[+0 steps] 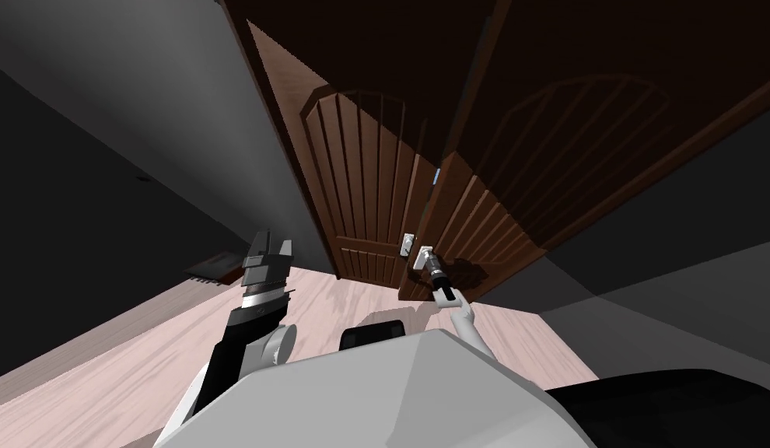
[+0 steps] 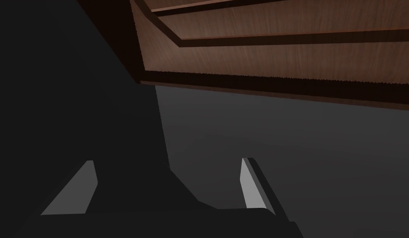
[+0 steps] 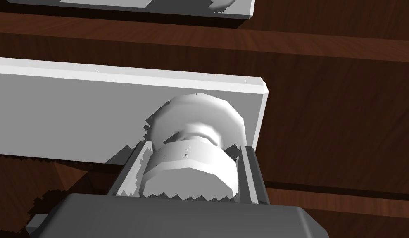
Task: Pull the door open
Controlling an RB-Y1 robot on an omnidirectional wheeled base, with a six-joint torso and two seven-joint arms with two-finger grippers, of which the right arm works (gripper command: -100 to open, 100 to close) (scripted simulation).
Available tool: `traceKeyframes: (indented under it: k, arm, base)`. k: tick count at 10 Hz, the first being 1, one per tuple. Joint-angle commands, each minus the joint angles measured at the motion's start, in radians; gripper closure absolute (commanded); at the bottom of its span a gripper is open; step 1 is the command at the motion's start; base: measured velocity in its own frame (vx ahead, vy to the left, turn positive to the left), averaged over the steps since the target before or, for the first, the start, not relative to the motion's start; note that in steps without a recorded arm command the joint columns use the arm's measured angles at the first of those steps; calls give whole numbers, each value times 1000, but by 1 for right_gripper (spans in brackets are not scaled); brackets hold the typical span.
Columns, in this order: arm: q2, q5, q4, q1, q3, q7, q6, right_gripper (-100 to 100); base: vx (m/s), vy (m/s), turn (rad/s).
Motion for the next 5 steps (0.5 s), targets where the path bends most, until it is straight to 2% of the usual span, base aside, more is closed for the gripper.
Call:
traceKeyframes:
  k: [1, 3, 5]
  arm:
    - [-10, -1, 12, 20, -9, -5, -1, 100]
    - [-24, 1, 6, 32, 6, -21, -5, 100]
    - [-41, 5, -7, 40, 36, -43, -12, 100]
  base:
    - [-192, -28, 5]
    - [-232, -56, 43]
    - [-239, -80, 114]
